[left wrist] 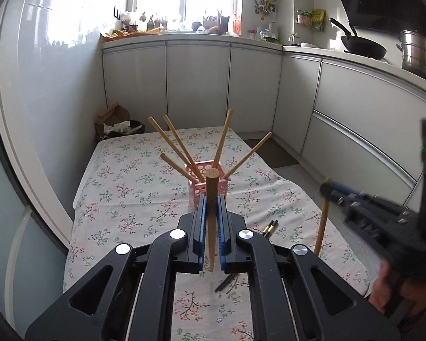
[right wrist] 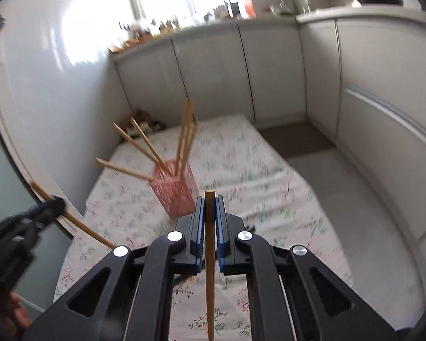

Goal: Organize utensils
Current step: 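Carry both upright chopsticks toward the pink holder, then lower both chopsticks into the pink holder and open both grippers, then move the open left gripper to the black chopsticks on the cloth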

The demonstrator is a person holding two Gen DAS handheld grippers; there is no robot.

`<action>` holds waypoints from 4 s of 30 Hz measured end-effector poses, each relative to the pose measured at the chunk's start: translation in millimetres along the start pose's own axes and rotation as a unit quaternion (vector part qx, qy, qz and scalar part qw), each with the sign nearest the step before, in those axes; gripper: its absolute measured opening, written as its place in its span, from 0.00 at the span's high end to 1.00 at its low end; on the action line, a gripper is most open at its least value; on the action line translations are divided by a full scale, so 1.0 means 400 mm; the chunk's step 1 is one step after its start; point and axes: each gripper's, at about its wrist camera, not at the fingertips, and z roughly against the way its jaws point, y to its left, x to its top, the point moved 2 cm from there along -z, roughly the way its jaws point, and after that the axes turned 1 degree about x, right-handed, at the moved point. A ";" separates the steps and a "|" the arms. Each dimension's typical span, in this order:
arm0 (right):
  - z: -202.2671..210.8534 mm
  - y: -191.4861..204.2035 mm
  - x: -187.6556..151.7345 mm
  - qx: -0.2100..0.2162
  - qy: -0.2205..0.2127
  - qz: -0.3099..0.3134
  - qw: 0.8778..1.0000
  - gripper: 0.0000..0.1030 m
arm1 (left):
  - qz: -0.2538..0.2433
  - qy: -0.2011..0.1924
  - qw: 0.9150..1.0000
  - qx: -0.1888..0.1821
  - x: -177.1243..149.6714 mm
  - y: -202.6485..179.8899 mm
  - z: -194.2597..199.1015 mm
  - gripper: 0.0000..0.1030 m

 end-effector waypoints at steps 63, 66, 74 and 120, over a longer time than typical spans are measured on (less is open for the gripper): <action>-0.009 0.081 0.416 0.063 -0.095 -0.020 0.993 0.92 | 0.115 -0.120 0.985 0.055 0.312 0.154 -0.070 0.39; -0.050 0.127 0.441 0.058 -0.119 -0.003 0.991 0.92 | 0.135 -0.129 0.980 0.062 0.294 0.199 -0.037 0.39; -0.192 0.179 0.429 0.048 -0.116 0.017 0.992 0.92 | 0.158 -0.088 0.981 0.073 0.251 0.275 -0.080 0.39; -0.069 -0.409 -0.084 -0.129 0.057 -0.108 0.984 0.06 | -0.087 0.137 0.981 -0.107 0.083 -0.138 -0.136 0.07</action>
